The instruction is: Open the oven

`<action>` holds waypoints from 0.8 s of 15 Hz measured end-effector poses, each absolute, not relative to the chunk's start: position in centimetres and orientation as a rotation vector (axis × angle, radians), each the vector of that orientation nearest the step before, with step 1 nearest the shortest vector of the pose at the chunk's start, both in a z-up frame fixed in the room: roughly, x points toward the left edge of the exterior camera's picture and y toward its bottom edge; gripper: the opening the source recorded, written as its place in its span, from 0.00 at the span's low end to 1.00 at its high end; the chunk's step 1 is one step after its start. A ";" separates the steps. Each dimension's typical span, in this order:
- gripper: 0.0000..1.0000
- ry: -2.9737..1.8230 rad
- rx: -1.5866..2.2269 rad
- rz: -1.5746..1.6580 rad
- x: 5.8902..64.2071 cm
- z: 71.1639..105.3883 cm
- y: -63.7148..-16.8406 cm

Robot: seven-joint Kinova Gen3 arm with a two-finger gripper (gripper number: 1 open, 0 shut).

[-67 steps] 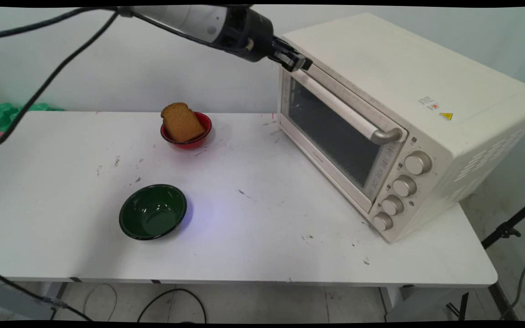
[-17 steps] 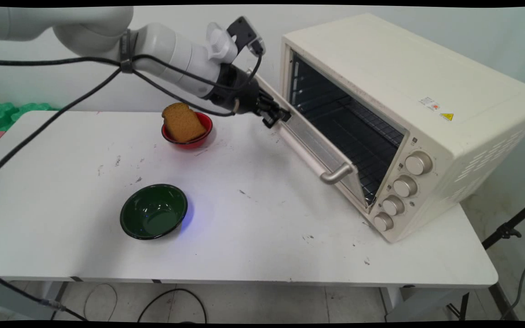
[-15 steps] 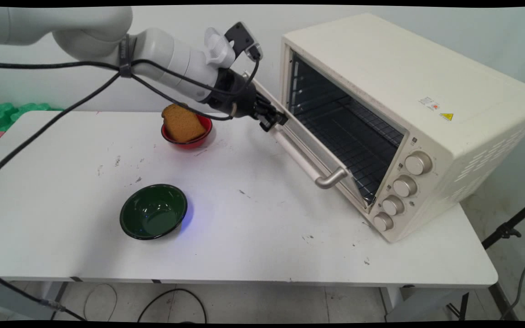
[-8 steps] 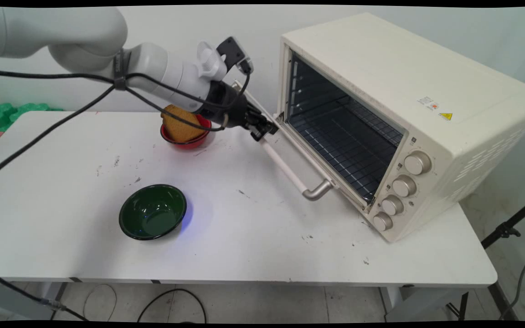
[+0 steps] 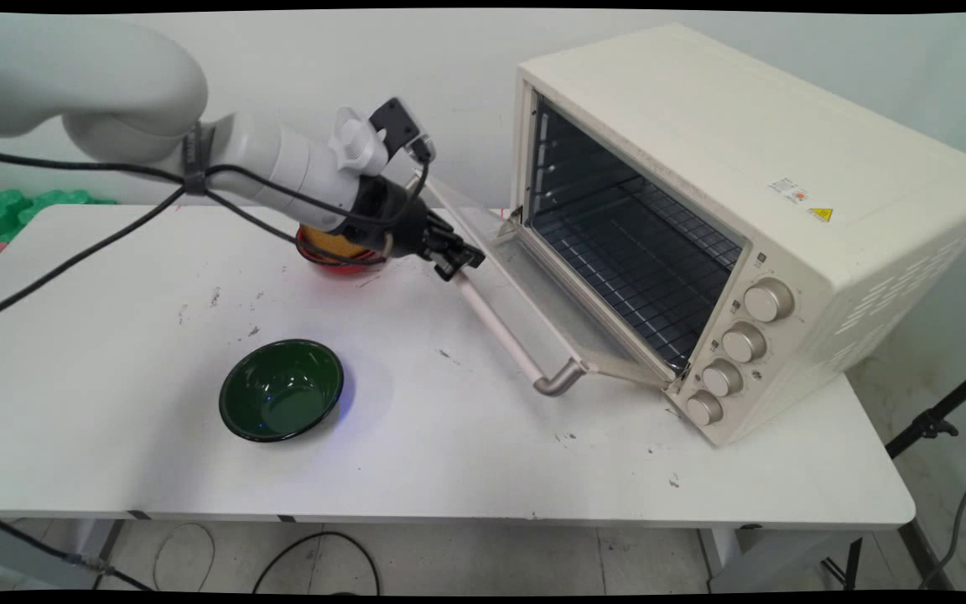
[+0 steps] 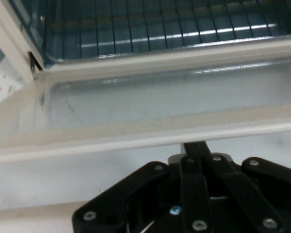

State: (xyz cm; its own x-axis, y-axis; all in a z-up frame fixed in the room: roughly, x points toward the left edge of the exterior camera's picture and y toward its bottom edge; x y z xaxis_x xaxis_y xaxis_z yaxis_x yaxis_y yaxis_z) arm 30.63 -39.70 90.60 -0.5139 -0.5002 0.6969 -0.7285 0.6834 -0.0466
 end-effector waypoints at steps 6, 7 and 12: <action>0.00 -2.216 0.980 0.421 32.5 89.1 -38.3; 0.00 -2.214 0.987 0.418 32.9 88.8 -38.1; 0.00 -2.201 1.005 0.399 34.4 87.0 -37.3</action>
State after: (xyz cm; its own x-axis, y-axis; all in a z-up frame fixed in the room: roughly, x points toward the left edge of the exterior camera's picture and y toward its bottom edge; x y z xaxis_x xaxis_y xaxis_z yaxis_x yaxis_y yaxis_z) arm 34.42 -37.34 87.02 -0.4739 -0.5482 0.6891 -0.7553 0.6554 0.0021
